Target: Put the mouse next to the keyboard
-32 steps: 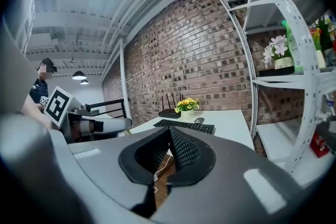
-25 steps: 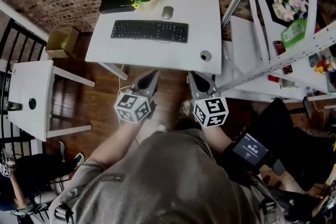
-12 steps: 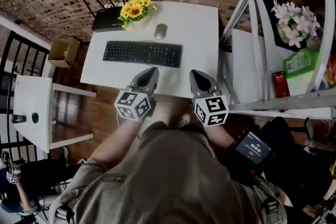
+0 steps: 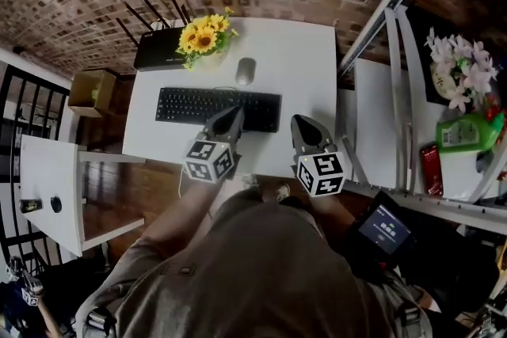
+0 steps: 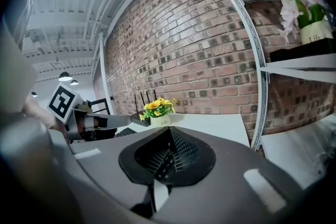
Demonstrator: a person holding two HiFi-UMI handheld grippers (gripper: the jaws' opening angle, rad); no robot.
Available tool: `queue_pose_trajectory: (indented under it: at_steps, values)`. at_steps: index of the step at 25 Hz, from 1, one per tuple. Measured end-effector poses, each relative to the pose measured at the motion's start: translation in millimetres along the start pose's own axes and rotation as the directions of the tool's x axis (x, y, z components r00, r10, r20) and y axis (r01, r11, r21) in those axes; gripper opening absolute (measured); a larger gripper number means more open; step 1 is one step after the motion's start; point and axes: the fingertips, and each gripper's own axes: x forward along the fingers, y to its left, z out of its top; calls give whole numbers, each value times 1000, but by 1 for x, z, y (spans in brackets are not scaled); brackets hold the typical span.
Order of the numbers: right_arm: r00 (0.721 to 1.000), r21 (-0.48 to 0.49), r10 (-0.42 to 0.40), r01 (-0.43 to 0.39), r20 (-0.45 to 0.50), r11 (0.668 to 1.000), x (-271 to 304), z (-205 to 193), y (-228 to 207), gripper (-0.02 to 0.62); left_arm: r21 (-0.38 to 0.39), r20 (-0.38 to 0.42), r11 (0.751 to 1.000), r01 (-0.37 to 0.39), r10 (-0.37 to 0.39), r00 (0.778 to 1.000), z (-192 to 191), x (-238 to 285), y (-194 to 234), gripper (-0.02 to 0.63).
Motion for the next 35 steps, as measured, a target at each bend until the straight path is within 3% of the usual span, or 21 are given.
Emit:
queue_pose_trajectory:
  at_steps: [10,19,22,25,35]
  values:
    - [998,-3,-50,50,-49,999,54,10,-12,12,85,-118,996,-4,14,993,-13,69,54,-1]
    - [996,3,-31,31,-79,1000,88,22,-45,12,126,-226,987,-102,128,966,-30,131,91,231]
    - [996,17,-25,26,-90,1000,97,22,-55,12,162,-290,979,-126,169,942,-40,150,103,258]
    - [994,34,-16,20,-105,999,103,16,-61,12,203,-383,970,-136,206,900,-54,162,111,284]
    - [990,72,18,-8,-141,997,121,5,-67,12,208,-554,965,-160,251,794,-87,191,130,330]
